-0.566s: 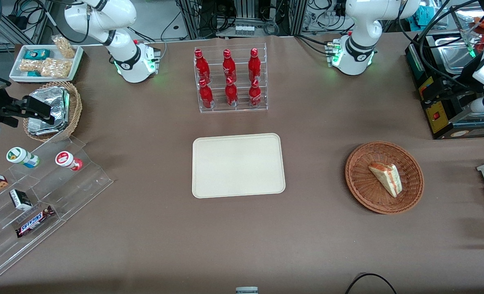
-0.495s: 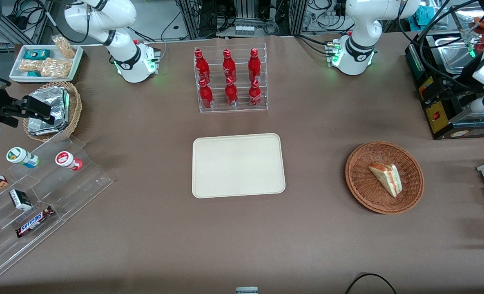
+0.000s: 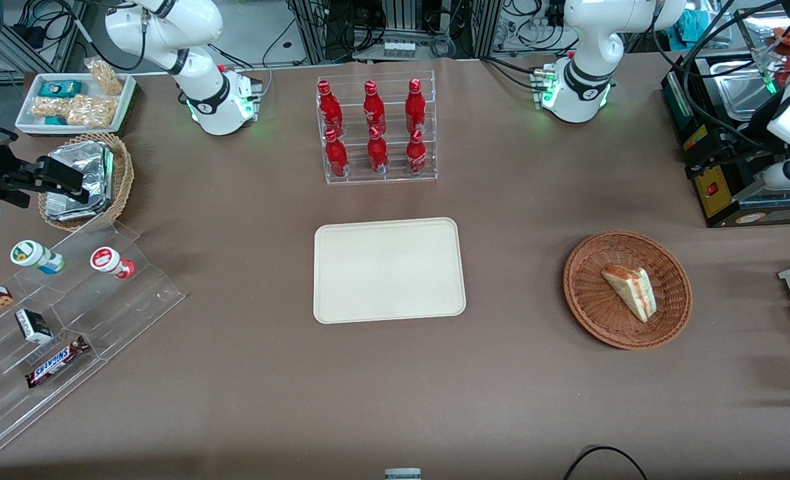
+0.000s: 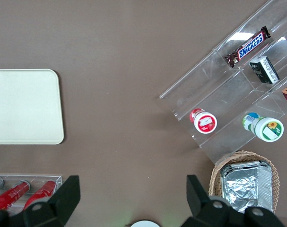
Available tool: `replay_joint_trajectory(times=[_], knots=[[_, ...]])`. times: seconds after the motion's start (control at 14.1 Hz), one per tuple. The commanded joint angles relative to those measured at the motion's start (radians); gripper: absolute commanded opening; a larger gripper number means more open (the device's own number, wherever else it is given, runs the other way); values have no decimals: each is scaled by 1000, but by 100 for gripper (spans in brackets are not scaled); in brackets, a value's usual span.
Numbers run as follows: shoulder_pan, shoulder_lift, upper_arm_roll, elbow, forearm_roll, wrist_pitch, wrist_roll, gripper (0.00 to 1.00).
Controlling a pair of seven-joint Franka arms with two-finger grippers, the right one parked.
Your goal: Place sandwich from basket to tray
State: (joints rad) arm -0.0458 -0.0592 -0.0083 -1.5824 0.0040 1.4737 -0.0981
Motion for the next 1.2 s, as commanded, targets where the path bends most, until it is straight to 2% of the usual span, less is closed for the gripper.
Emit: replay_joint_trajectory(times=[0.0,0.64,0.85,1.13], knots=[[-3,1,-1,-5,8,0,12,100],[1,4,2,-20,5,-3,8,100],[6,15,4,-144,7,32,1,100],[20,70,2,-321,10,284,3,100]])
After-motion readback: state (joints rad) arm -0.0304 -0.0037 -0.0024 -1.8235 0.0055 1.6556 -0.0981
